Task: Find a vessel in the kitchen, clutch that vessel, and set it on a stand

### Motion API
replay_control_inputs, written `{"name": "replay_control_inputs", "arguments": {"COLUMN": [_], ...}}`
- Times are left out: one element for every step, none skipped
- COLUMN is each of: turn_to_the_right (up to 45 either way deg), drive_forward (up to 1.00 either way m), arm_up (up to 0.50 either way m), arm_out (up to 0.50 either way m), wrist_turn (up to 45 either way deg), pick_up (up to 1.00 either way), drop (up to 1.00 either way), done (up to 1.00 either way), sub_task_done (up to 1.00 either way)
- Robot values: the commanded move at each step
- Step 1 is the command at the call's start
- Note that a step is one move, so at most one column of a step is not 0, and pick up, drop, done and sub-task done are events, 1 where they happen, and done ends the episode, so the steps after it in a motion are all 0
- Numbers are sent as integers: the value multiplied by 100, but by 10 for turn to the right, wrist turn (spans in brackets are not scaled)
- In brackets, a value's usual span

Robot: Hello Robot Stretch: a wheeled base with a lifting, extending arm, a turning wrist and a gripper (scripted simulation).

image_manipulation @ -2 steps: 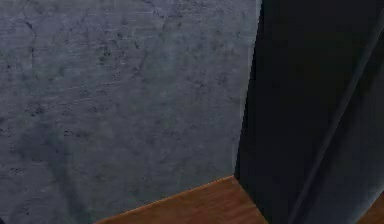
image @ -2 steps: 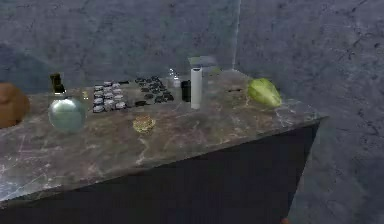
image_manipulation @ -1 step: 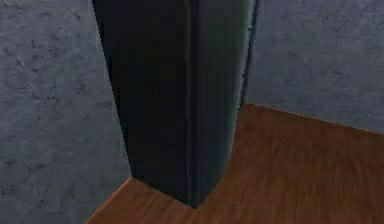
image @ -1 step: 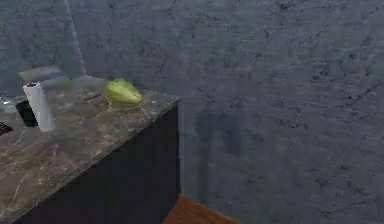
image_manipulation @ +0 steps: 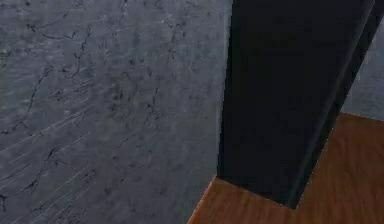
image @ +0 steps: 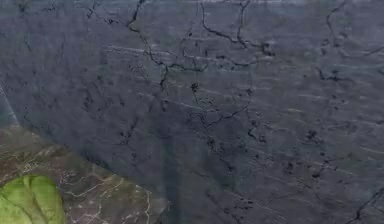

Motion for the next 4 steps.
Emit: {"name": "replay_control_inputs", "arguments": {"turn_to_the_right": [-450, -450, -450, -300], "drive_forward": [0, 0, 0, 0], "arm_up": [0, 0, 0, 0], "arm_out": [0, 0, 0, 0], "wrist_turn": [0, 0, 0, 0], "pick_up": [0, 0, 0, 0], "drop": [0, 0, 0, 0], "done": [0, 0, 0, 0], "sub_task_done": [0, 0, 0, 0]}}
